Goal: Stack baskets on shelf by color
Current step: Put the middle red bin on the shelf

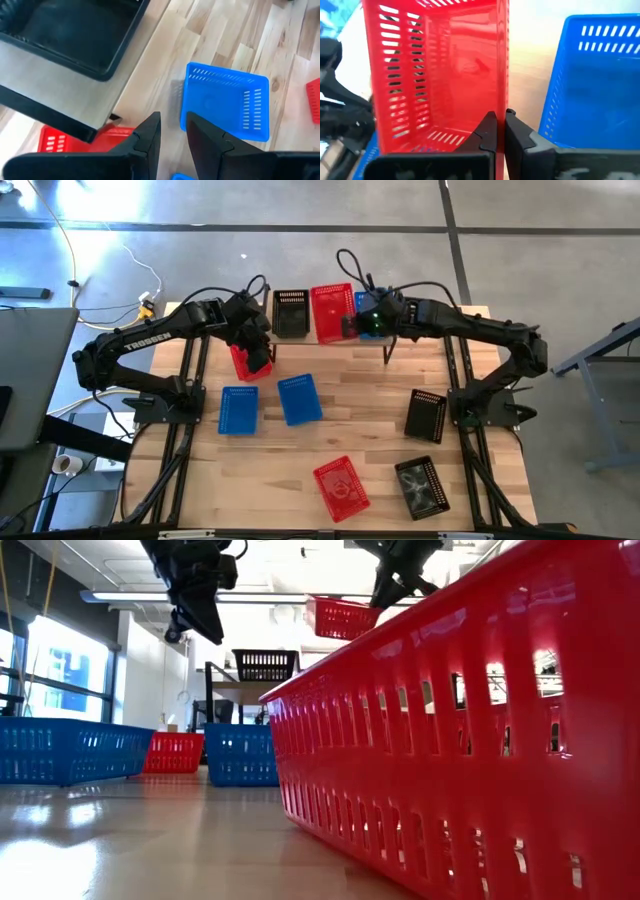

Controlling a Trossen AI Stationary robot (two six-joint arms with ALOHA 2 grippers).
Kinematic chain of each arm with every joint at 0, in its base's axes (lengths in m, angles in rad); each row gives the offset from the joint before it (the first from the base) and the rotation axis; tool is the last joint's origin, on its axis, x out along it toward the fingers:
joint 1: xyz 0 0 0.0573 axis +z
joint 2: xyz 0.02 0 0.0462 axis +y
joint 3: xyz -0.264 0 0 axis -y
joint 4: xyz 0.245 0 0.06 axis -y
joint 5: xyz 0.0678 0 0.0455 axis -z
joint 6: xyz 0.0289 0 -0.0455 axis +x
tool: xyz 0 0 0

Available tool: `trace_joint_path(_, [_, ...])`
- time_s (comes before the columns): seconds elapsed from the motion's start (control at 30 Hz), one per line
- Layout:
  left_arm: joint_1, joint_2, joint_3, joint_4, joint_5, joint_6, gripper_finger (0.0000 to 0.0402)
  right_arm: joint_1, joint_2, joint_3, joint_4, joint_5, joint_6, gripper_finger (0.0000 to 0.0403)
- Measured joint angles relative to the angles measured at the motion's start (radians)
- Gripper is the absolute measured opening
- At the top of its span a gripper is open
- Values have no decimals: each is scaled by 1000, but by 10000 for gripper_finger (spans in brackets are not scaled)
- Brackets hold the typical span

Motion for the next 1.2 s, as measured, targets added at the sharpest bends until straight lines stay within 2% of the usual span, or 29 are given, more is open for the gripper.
trace_joint_path(0.17, [1, 0, 0, 0, -1, 47, 85, -6, 6, 0, 0, -9, 77, 0])
trace_joint_path(0.33, [1, 0, 0, 2, -2, 59, 85, -35, 49, 0, -1, -68, 108, 0])
trace_joint_path(0.57, [1, 0, 0, 2, -4, 63, 85, -64, 81, -1, -5, -96, 150, 0])
trace_joint_path(1.2, [1, 0, 0, 18, -5, 71, 85, -117, 130, -1, 2, -157, 124, 0])
